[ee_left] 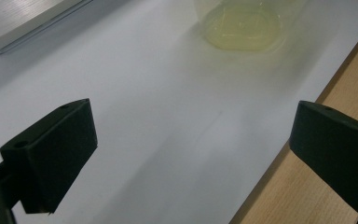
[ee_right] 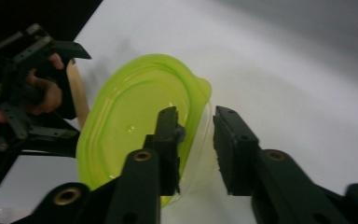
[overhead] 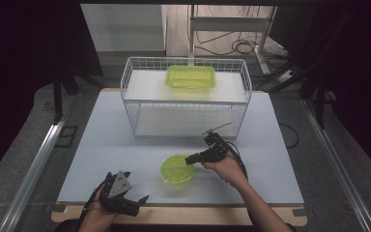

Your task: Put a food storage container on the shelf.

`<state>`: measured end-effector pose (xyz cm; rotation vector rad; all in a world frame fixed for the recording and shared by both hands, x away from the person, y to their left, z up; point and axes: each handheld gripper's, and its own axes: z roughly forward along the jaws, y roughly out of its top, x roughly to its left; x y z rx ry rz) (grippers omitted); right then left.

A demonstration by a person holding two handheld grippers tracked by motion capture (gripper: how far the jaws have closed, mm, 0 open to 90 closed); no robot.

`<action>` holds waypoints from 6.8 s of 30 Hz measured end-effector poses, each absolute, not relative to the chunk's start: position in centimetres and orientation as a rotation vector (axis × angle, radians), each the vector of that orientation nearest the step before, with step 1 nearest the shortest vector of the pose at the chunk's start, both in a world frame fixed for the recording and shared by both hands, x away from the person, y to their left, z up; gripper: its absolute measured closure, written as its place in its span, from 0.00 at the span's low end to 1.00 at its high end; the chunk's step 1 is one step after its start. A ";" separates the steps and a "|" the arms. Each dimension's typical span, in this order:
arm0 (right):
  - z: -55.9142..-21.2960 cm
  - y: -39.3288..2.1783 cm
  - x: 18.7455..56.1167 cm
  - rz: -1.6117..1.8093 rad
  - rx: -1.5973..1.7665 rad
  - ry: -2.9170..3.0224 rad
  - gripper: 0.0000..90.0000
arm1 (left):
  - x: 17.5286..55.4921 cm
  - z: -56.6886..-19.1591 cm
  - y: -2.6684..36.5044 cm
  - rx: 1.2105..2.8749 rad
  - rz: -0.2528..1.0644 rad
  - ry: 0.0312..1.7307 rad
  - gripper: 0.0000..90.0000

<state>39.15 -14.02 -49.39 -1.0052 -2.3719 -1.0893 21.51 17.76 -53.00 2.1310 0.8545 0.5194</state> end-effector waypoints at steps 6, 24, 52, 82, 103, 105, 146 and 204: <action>-49.2 -14.0 39.0 -1.063 -1.002 -2.315 0.89 | 21.5 -53.0 17.7 2.138 0.527 0.844 0.01; -47.4 -15.2 38.2 -1.178 -0.996 -2.235 0.91 | 21.4 -52.9 17.7 2.118 0.531 0.848 0.01; -40.5 -18.3 38.7 -1.436 -1.028 -2.167 0.91 | 21.5 -52.9 17.7 2.122 0.529 0.848 0.01; -31.1 -19.1 42.1 -1.714 -1.141 -2.083 0.91 | 21.5 -53.0 17.6 2.123 0.529 0.848 0.01; -26.9 -17.3 46.9 -1.850 -1.355 -2.055 0.91 | 21.5 -53.0 17.7 2.119 0.527 0.850 0.01; -26.8 -17.1 47.2 -1.861 -1.374 -2.051 0.91 | 21.5 -53.0 17.7 2.120 0.525 0.850 0.01; -26.7 -14.7 49.8 -1.765 -1.638 -2.283 0.70 | 21.4 -53.2 17.2 2.174 0.534 0.817 0.01; -35.2 -19.0 38.3 -1.683 -1.194 -2.639 0.12 | 21.4 -53.1 17.1 2.174 0.509 0.838 0.01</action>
